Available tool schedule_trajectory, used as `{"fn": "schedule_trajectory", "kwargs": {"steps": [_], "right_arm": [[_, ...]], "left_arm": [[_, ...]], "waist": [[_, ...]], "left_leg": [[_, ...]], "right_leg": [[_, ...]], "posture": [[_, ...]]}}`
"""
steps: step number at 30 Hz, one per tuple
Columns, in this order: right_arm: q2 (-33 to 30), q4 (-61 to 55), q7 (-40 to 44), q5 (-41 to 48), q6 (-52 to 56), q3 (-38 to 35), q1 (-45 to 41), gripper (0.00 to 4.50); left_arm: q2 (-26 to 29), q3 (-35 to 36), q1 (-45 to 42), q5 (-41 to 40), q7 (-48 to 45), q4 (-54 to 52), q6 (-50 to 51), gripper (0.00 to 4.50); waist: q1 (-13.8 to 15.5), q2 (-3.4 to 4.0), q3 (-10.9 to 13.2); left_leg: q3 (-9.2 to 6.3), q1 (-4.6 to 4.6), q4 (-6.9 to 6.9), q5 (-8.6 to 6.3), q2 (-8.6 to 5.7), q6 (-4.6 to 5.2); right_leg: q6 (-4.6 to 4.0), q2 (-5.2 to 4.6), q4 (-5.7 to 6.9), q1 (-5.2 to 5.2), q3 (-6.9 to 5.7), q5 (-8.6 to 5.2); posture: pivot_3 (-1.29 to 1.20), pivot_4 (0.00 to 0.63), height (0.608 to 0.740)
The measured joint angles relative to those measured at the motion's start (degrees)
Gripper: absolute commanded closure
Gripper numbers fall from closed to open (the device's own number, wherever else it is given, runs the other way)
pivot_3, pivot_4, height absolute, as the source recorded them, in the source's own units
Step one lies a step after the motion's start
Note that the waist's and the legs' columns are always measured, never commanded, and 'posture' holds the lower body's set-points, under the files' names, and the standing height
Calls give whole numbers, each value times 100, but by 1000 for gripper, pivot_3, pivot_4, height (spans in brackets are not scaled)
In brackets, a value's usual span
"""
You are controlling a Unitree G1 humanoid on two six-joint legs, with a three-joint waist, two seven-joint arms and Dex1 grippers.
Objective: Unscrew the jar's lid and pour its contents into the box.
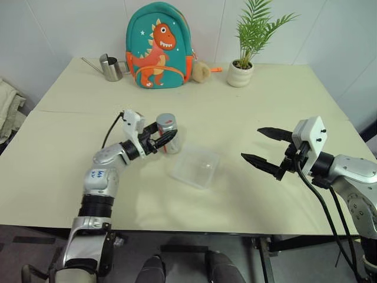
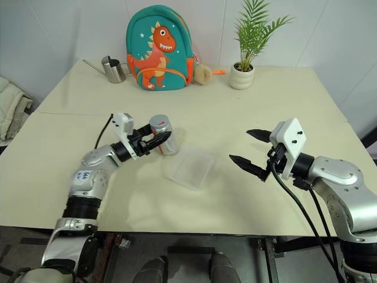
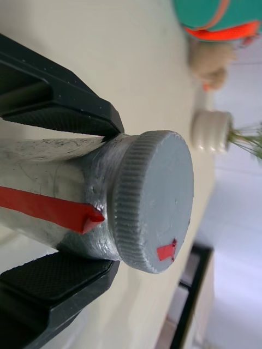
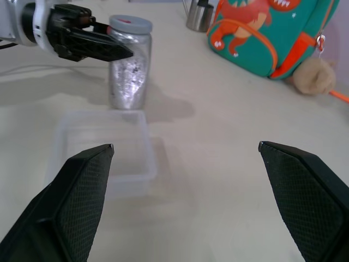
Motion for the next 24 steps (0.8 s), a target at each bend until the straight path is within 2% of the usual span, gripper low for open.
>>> {"fn": "schedule_trajectory", "kwargs": {"steps": [3, 8, 16, 24], "right_arm": [[78, -157, -162, 15, 118, 49, -173, 0], [393, -399, -563, 75, 422, 257, -638, 0], [1082, -997, -1747, 472, 1563, 579, -1646, 0], [2010, -1343, -2954, 948, 2942, 1060, -2714, 0]], "left_arm": [[391, 72, -106, -134, -612, 21, 36, 1766], [668, 45, -194, -190, -1649, 274, -272, 1794], [680, 31, -496, -393, -3012, 779, -590, 1794], [648, -283, -1351, -331, -3897, 1659, -515, 1795]], "waist": [[-5, 0, 0], [-6, 1, 1], [-1, 2, 1], [-35, 5, 2]], "left_leg": [[0, 1, -5, 0, 1, 0], [-1, -1, -8, 0, 3, 0], [-3, -7, -16, -1, 5, 0], [-6, -14, -27, -1, 7, 0]], "right_leg": [[-3, 0, 0, -1, -1, -2], [-7, 0, 2, -6, -2, -4], [-13, -2, 4, -15, -7, -7], [-20, -1, 15, -31, -11, -11]], "posture": [[0, 150, 740], [0, 150, 740], [0, 150, 740], [0, 150, 740]]}}
